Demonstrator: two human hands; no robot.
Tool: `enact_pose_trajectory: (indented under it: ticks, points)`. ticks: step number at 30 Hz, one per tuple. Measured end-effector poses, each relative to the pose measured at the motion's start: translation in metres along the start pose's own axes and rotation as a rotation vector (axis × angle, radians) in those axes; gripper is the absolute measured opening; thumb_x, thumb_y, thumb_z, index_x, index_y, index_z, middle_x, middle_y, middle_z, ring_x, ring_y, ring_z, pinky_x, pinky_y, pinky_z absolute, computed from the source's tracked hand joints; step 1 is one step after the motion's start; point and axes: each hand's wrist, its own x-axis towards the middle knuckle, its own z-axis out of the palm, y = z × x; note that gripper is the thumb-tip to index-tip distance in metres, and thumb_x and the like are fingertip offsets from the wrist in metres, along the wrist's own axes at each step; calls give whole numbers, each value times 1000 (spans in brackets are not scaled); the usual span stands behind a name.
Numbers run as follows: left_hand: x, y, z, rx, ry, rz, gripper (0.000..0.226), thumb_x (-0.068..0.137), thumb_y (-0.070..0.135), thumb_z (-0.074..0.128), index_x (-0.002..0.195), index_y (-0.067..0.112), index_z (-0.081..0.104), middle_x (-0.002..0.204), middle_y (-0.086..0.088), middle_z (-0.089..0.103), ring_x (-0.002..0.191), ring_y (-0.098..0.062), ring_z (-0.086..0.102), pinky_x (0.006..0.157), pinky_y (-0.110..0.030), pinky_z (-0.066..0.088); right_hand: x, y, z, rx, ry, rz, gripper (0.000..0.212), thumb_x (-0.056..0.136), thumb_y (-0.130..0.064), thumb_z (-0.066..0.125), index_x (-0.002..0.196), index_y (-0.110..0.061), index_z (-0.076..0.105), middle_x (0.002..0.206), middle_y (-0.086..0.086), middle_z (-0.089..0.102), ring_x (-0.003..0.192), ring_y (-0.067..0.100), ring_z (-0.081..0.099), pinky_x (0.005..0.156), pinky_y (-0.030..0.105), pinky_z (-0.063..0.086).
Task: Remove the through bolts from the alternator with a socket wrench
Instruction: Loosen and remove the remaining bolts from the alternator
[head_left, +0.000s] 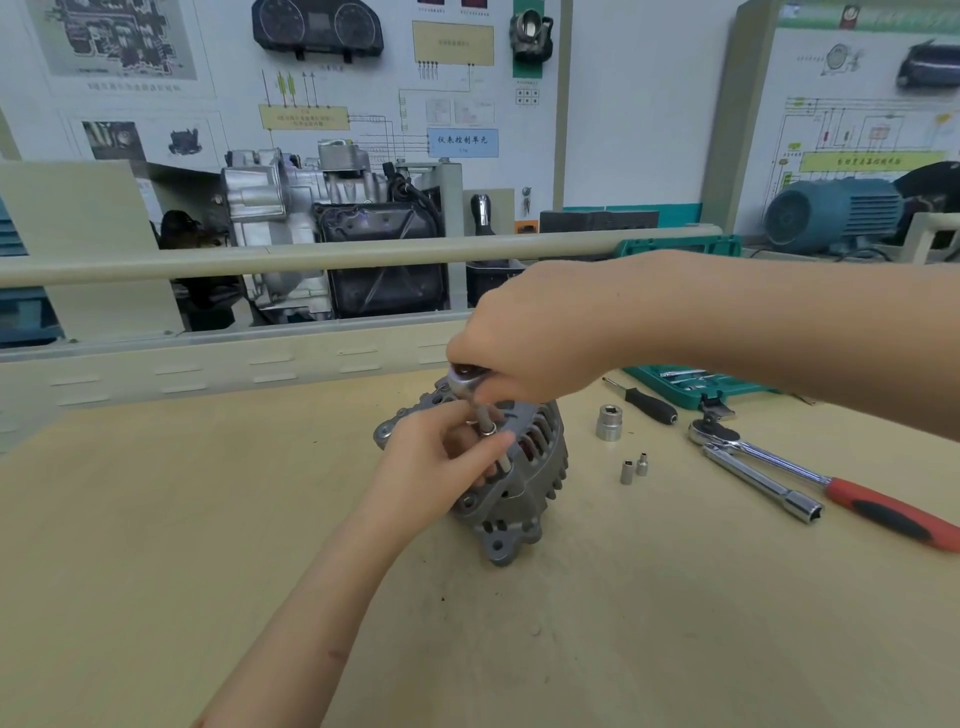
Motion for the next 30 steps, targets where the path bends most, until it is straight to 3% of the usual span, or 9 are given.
enact_pose_trajectory:
  ticks: [5,8,12,15,19,22,24,26,30]
  points:
    - [1,-1,2,64,53,18,19,79,26,66,72,9,61,50,0,56,48,-12,55,52,-24,44,-3,3,-3,19,21,-2,8,83,-38,54,88,-34,59,52,-21,24,43,-3,20,44,15,11]
    - [2,-2,5,116,100,44,24,77,32,67,75,9,59,53,-3,50,57,-27,54,55,-33,43,-1,0,-6,1,19,-33,25,82,-35,56,66,-36,36,51,-17,24,44,-3,18,44,17,12]
    - [2,-2,2,73,81,47,24,76,31,67,74,8,61,59,-15,58,60,-31,56,62,-43,48,3,-2,0,-29,40,1,30,82,-35,55,59,-33,36,49,-17,24,43,-2,19,43,19,12]
    - [1,-1,-1,34,35,49,11,79,26,65,73,17,64,58,-9,62,55,-22,58,63,-38,50,0,-1,0,7,28,20,6,84,-36,53,83,-33,58,49,-19,22,42,-3,18,43,16,10]
    - [2,-3,-1,53,65,48,17,78,27,67,72,11,64,54,-2,60,52,-15,56,58,-32,48,0,1,-6,34,-12,6,17,85,-35,52,98,-29,61,54,-21,25,45,-4,21,44,15,13]
    - [2,-6,3,126,129,84,19,76,30,68,71,13,61,47,8,47,47,-5,45,50,-22,38,-2,-2,-9,17,24,-3,8,82,-36,56,75,-33,54,50,-19,22,42,-3,16,43,16,10]
    - [2,-6,4,145,137,96,19,76,32,67,76,14,62,48,10,45,48,-3,44,49,-18,35,0,-5,-9,-26,18,-5,36,80,-36,57,57,-33,31,48,-16,20,42,-2,15,42,18,10]
    - [3,-5,3,131,120,84,20,76,32,66,74,13,61,48,6,48,48,-6,46,52,-21,39,1,-7,-8,-58,21,11,42,80,-36,57,55,-33,23,47,-15,21,41,-1,16,42,18,10]
    - [2,-3,0,39,47,71,18,80,25,64,65,16,60,59,-16,58,58,-27,57,63,-39,48,-5,-5,-9,13,17,38,6,85,-36,53,80,-33,53,50,-17,23,42,-2,17,42,16,10]
